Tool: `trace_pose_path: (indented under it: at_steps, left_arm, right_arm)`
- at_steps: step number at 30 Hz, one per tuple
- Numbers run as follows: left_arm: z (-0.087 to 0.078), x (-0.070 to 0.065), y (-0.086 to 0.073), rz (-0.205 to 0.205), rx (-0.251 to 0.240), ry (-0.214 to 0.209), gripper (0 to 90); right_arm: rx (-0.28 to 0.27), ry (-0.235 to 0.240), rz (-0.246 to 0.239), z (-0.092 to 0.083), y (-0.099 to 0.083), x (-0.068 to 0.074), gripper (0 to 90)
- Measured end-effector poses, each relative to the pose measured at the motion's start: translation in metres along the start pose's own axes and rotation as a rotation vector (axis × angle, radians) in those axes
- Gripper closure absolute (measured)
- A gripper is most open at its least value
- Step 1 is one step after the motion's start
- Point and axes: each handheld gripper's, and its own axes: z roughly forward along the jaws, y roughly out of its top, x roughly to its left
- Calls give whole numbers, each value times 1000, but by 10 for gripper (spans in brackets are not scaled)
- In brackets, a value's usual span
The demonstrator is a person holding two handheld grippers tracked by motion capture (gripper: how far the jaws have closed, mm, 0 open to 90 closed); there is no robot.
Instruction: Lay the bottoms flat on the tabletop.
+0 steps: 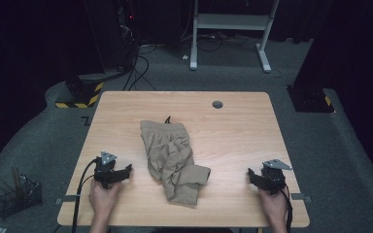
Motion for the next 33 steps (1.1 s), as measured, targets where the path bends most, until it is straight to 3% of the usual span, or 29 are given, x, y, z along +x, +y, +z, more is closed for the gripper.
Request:
trace_pose_path:
  at_steps: [4, 11, 15, 17, 21, 27, 30, 33]
  left_arm:
    - [0, 0, 0, 0, 0, 0, 217]
    - [0, 0, 0, 0, 0, 1, 217]
    - [0, 0, 0, 0, 0, 1, 217]
    - [0, 0, 0, -1, 0, 1, 217]
    - [0, 0, 0, 0, 0, 0, 217]
    - [0, 0, 0, 0, 1, 0, 217]
    - [0, 0, 0, 0, 0, 0, 217]
    - [0, 0, 0, 0, 0, 1, 217]
  right_arm:
    - [-1, -10, 7, 0, 0, 0, 346]
    - [13, 18, -17, 2, 2, 0, 296]
    - [30, 37, -36, 1, 5, 0, 385]
    - [30, 79, -43, 2, 8, 3, 397]
    - [-6, 142, -107, -1, 17, 18, 409]
    - [-54, 288, -173, -4, 37, 52, 414]
    - [-68, 354, -236, -2, 47, 71, 448]
    - [-81, 406, -341, 1, 58, 93, 506]
